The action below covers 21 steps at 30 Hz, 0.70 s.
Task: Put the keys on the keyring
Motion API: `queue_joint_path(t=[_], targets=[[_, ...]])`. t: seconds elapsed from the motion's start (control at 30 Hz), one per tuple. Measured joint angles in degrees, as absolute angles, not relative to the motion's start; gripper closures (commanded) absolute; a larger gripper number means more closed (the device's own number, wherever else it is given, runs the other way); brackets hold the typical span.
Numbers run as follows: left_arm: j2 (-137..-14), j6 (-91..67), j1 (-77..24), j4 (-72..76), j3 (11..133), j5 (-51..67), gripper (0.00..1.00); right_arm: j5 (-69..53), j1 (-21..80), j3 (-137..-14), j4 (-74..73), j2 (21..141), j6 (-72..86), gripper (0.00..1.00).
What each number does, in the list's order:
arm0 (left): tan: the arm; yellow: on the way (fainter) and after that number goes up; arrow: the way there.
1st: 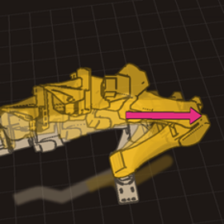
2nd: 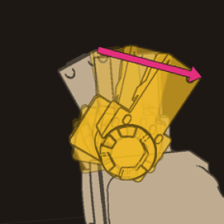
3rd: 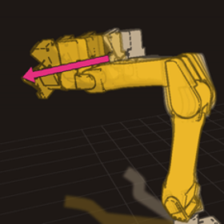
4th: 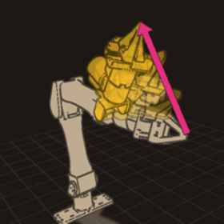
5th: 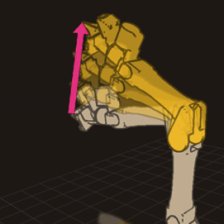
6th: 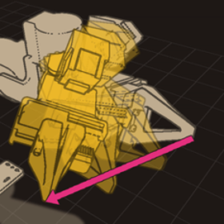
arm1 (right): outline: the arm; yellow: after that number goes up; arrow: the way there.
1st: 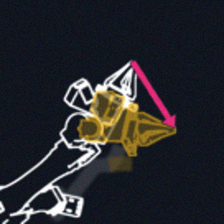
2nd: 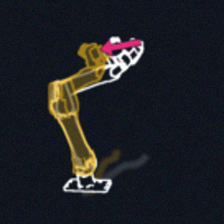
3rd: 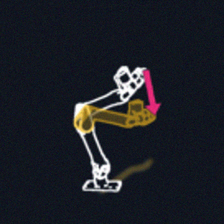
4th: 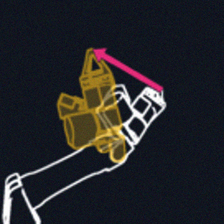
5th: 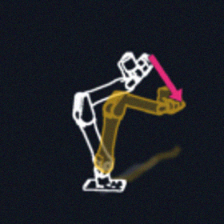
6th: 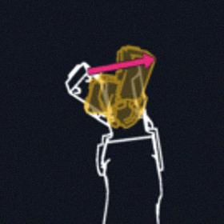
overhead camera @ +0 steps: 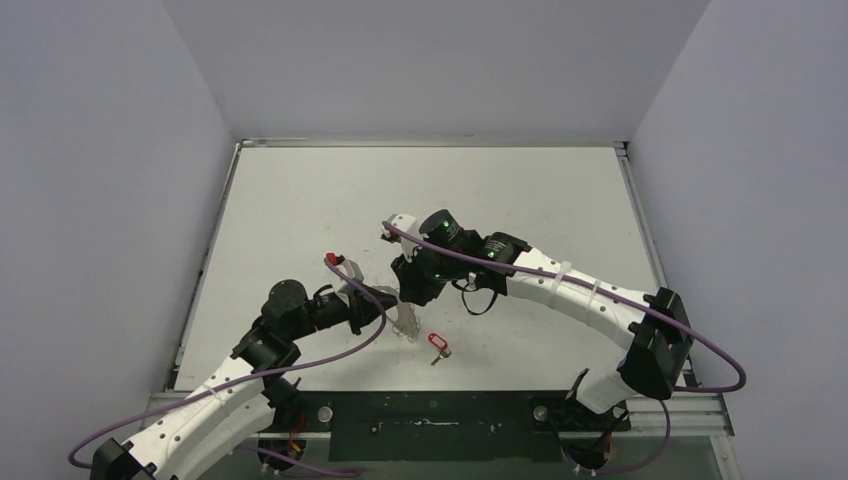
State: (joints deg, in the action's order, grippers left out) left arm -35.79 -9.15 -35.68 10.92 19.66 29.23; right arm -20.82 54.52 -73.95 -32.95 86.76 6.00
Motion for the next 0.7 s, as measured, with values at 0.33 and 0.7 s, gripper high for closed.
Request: queue_joint_path(t=[0.33, 0.7], targets=[[-35.46, -8.43, -35.68, 10.85, 19.66, 29.19, 1.00, -20.53, 54.52, -73.54, -31.75, 86.00, 6.00, 0.53], [-32.38, -7.22, -35.68, 9.21, 19.33, 27.16, 0.71, -19.99, 50.41, -69.19, -28.45, 85.32, 8.34, 0.38]])
